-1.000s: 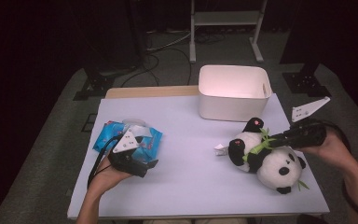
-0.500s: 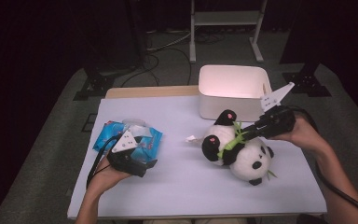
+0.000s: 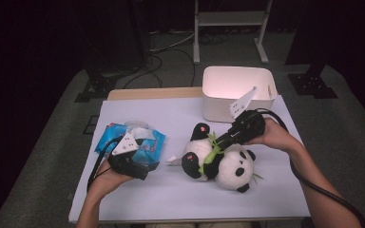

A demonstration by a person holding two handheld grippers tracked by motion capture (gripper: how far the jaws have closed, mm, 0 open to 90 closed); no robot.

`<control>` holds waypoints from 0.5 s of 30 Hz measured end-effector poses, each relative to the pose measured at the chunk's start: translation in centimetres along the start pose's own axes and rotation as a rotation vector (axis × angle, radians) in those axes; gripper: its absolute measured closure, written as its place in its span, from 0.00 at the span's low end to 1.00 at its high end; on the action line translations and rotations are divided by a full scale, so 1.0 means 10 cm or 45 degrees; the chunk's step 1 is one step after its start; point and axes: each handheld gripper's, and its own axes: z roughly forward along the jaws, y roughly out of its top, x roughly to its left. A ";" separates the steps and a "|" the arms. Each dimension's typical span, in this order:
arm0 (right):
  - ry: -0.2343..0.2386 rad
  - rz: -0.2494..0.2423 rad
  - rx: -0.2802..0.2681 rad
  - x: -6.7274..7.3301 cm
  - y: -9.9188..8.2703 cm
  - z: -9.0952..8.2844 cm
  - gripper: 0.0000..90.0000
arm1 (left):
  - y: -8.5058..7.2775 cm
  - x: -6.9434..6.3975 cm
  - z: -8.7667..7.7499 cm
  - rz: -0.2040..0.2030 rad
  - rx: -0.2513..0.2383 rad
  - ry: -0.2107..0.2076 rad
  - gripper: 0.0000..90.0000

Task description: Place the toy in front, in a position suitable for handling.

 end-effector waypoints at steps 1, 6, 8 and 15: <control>0.008 0.011 0.016 -0.01 -0.03 0.06 0.85 | 0.00 0.00 0.00 -0.005 -0.004 0.000 0.03; 0.027 0.053 -0.051 -0.03 -0.14 0.12 0.82 | 0.01 0.00 -0.01 -0.006 -0.012 -0.001 0.03; -0.002 0.083 -0.072 -0.03 -0.21 0.09 0.74 | 0.01 0.00 -0.01 -0.007 -0.009 0.000 0.03; -0.093 0.125 -0.096 0.05 -0.42 0.00 0.58 | -0.01 0.03 -0.01 -0.022 -0.008 -0.002 0.03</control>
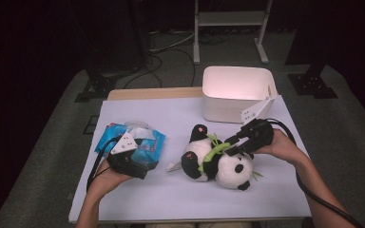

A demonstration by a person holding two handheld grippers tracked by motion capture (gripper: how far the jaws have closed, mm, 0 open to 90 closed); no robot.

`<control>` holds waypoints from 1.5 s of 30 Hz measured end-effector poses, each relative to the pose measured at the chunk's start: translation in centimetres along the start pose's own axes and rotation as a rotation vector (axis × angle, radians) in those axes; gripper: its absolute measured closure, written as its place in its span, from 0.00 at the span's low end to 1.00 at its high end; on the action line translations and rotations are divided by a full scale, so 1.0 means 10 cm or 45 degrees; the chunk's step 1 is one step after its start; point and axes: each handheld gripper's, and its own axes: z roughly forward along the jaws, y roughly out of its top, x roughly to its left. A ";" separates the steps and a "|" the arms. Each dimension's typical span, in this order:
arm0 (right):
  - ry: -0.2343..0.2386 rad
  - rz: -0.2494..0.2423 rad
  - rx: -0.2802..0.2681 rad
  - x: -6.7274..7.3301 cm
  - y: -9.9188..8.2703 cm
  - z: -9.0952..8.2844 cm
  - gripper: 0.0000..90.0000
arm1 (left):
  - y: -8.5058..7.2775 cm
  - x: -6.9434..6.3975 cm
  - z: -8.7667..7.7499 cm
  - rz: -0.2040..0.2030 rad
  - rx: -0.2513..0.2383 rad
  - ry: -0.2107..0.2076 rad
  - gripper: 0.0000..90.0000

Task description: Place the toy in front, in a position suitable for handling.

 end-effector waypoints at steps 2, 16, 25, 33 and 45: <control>-0.033 0.025 -0.002 0.02 -0.07 -0.02 0.52 | 0.00 0.01 0.00 -0.004 0.001 -0.003 0.03; -0.116 0.082 -0.041 0.07 -0.42 -0.04 0.41 | 0.06 0.16 -0.01 0.074 0.002 -0.049 0.13; -0.110 0.087 -0.076 0.06 -0.46 -0.05 0.41 | 0.14 0.36 -0.01 0.128 0.039 -0.093 0.27; -0.101 0.091 -0.088 0.04 -0.48 -0.05 0.40 | 0.22 0.55 -0.02 0.191 0.055 -0.134 0.40; -0.089 0.097 -0.113 0.01 -0.50 -0.04 0.40 | 0.20 0.86 0.19 0.184 0.146 -0.196 0.55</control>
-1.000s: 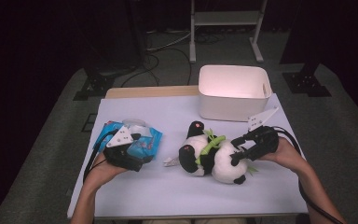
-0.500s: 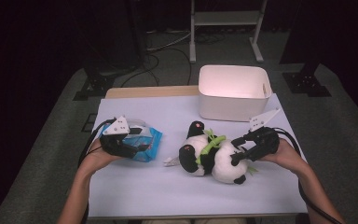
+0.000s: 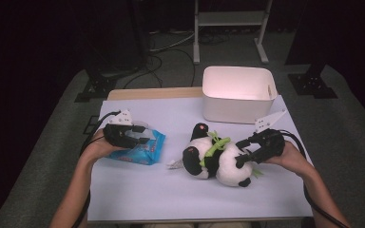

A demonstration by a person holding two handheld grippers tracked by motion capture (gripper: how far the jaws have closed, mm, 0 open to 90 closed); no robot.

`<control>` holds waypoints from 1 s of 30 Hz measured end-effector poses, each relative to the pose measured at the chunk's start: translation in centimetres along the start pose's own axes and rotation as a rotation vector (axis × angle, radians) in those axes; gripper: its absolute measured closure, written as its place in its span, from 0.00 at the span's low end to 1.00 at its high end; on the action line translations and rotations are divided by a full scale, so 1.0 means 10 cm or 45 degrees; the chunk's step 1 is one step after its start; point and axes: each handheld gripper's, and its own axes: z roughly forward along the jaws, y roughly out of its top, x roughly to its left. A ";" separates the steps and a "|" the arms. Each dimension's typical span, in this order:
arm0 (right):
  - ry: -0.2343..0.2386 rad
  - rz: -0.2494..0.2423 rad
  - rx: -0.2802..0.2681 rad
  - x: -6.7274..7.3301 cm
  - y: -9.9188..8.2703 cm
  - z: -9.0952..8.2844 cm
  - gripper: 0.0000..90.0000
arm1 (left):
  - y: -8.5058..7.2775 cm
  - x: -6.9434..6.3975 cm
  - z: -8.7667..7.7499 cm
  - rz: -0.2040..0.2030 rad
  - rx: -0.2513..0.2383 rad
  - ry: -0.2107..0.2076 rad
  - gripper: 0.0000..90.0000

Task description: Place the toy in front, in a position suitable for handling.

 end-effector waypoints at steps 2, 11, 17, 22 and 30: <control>-0.001 -0.002 -0.002 0.00 0.00 0.00 0.40 | -0.02 0.00 0.03 -0.003 0.001 -0.014 0.55; 0.002 -0.002 -0.003 0.00 0.00 0.00 0.40 | -0.01 0.00 -0.01 0.000 0.008 -0.015 0.55; 0.004 -0.003 0.003 0.00 0.00 0.00 0.40 | -0.03 0.05 -0.02 -0.013 0.028 -0.003 0.54; 0.005 -0.004 0.002 0.00 0.00 0.00 0.40 | -0.05 0.10 0.01 -0.031 0.053 -0.012 0.56; 0.007 0.001 -0.008 0.00 -0.01 0.00 0.40 | -0.13 0.14 0.12 -0.055 0.093 -0.014 0.79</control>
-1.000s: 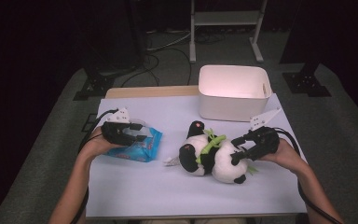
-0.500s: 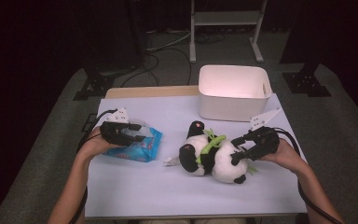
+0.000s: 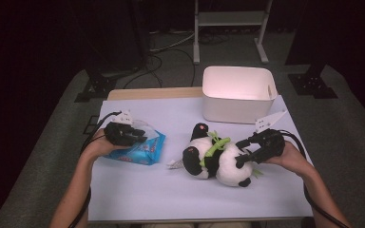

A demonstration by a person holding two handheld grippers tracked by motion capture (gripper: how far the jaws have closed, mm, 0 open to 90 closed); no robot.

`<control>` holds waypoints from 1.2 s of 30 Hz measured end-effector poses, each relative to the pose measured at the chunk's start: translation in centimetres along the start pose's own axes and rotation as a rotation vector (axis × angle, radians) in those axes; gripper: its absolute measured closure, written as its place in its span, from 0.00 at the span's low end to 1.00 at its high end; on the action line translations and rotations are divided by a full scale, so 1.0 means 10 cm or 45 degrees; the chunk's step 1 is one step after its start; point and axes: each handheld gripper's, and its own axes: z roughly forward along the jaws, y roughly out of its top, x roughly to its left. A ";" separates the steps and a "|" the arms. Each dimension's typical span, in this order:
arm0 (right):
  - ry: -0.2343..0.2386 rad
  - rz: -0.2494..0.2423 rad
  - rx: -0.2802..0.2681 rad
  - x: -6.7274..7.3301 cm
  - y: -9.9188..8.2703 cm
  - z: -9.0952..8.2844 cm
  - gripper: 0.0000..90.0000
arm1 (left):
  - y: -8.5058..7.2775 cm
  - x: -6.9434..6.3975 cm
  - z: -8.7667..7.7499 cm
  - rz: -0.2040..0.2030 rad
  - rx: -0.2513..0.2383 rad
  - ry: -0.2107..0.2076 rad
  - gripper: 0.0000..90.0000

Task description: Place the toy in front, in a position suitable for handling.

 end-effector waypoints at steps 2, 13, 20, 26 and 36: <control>0.000 0.002 0.000 0.00 0.00 0.00 0.40 | -0.01 -0.01 0.02 -0.002 0.002 -0.011 0.82; -0.001 -0.004 -0.005 0.00 -0.01 0.00 0.38 | -0.02 -0.05 0.02 0.012 -0.019 -0.090 1.00; -0.036 -0.025 0.014 0.02 -0.01 0.03 0.34 | -0.01 -0.09 -0.05 0.011 -0.049 -0.119 1.00; -0.036 -0.025 0.017 0.02 0.00 0.03 0.33 | 0.01 -0.12 -0.06 0.020 -0.049 -0.145 1.00; -0.035 -0.029 0.014 0.02 -0.01 0.02 0.33 | 0.08 -0.20 -0.08 0.041 -0.083 -0.194 1.00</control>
